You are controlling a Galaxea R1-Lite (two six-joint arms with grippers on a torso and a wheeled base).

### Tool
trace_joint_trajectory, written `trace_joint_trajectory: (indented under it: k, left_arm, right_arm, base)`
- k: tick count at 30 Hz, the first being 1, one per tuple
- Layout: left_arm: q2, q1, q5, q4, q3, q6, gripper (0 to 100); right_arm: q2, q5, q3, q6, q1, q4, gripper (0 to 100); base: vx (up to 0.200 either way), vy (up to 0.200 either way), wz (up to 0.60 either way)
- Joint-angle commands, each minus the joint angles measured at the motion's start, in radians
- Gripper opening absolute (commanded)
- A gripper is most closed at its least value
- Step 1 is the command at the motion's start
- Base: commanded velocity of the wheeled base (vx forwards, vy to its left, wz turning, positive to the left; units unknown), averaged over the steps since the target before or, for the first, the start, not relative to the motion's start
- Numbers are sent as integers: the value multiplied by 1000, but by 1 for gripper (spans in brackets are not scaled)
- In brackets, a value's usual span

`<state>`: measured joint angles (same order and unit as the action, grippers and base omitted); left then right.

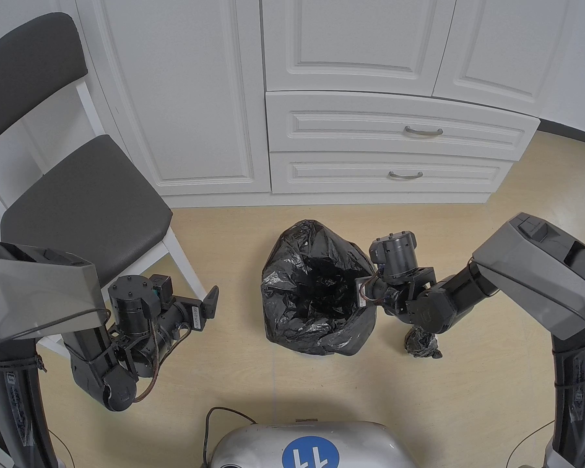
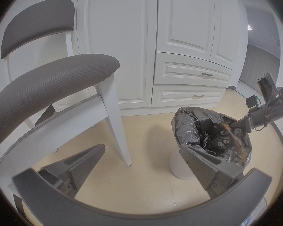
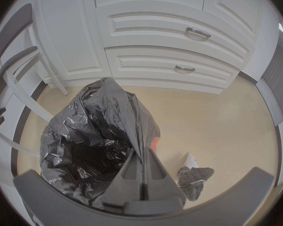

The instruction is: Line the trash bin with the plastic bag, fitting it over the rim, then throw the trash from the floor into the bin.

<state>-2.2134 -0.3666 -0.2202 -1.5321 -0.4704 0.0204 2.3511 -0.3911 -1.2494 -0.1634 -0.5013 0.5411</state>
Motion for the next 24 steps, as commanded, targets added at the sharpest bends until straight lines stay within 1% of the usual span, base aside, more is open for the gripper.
trace_joint_trajectory:
  k: [1, 4, 5, 7, 14, 24]
  left_arm:
    - [3, -2, -1, 0, 7, 1, 100]
    - [1, -3, -21, 0, 9, 1, 100]
    - [1, -3, -21, 0, 9, 1, 100]
    - [3, -5, -31, 0, 9, 1, 100]
    - [3, -18, -31, 0, 9, 1, 100]
    - [1, -28, -31, 0, 7, 1, 100]
  right_arm:
    - [-47, -11, 31, 36, 38, -3, 0]
    - [-30, -38, 24, 44, 61, -3, 0]
    - [-30, -38, 24, 44, 61, -3, 0]
    - [-21, -38, 30, 70, 81, -1, 0]
    - [-9, -34, 84, 111, 84, -3, 0]
    - [56, -31, 79, 120, 98, 7, 0]
  base:
    - [0, 0, 0]
    - [0, 0, 0]
    - [0, 0, 0]
    - [0, 0, 0]
    - [0, 0, 0]
    - [0, 0, 0]
